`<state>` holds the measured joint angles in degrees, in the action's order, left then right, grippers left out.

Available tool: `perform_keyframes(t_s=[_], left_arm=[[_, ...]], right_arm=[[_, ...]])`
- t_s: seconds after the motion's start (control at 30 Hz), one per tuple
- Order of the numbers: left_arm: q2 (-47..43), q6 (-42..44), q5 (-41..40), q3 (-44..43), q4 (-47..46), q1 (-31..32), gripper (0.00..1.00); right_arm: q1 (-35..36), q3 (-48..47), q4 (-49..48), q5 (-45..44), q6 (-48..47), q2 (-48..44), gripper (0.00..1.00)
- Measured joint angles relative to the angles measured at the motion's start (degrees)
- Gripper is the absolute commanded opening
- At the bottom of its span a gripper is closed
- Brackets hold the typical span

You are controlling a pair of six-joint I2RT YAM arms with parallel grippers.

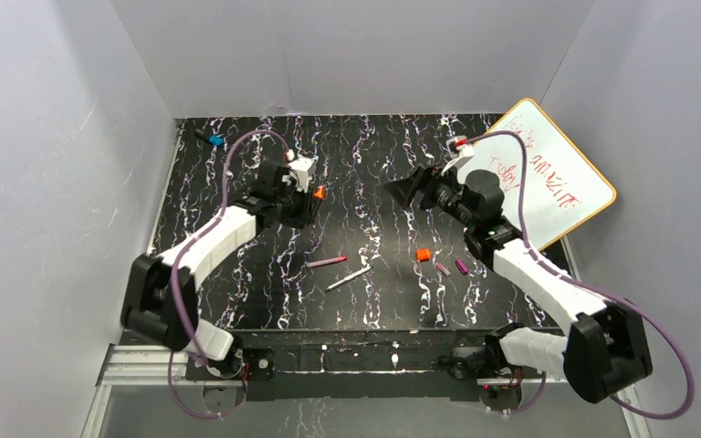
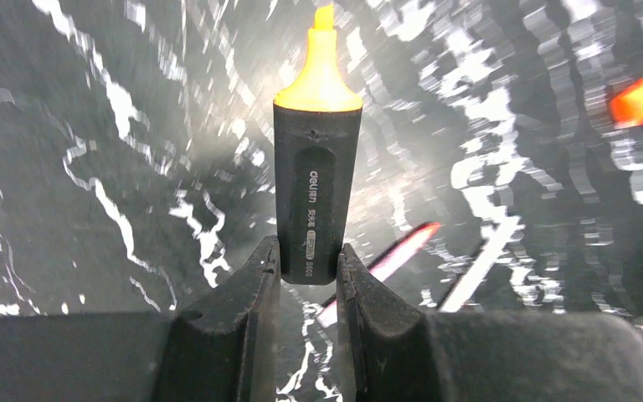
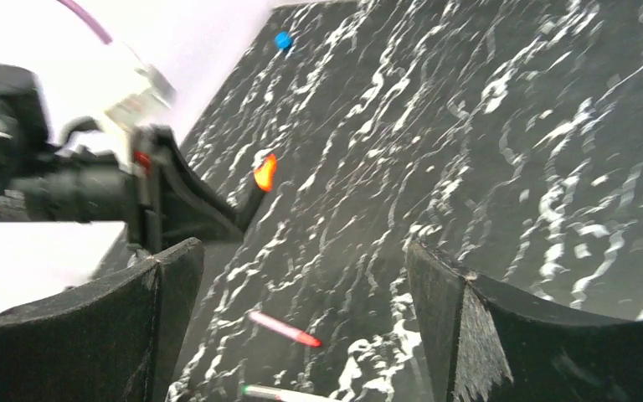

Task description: Insert the pens into the pen caps

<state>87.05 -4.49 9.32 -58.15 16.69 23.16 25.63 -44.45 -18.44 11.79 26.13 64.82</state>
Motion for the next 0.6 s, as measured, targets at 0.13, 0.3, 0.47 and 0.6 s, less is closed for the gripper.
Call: perform_keyframes(t_s=[0.13, 0.3, 0.47, 0.6], left_arm=[[-9.6, -0.7, 5.1, 1.3, -6.8, 0.1, 0.0], [-11.9, -1.4, 7.0, 2.0, -11.3, 1.5, 0.0], [-11.6, -1.3, 6.6, 3.5, -11.3, 4.6, 0.0], [-11.6, -1.3, 6.6, 3.5, -11.1, 5.9, 0.0]], right_arm=[[1.1, 6.8, -14.6, 3.5, 10.4, 5.4, 0.99], [6.0, 6.4, -23.9, 2.8, 16.4, 12.9, 0.98], [13.2, 1.7, -28.7, -1.3, 16.5, 18.3, 0.91], [16.4, -0.5, -31.7, -4.3, 16.1, 20.8, 0.84]])
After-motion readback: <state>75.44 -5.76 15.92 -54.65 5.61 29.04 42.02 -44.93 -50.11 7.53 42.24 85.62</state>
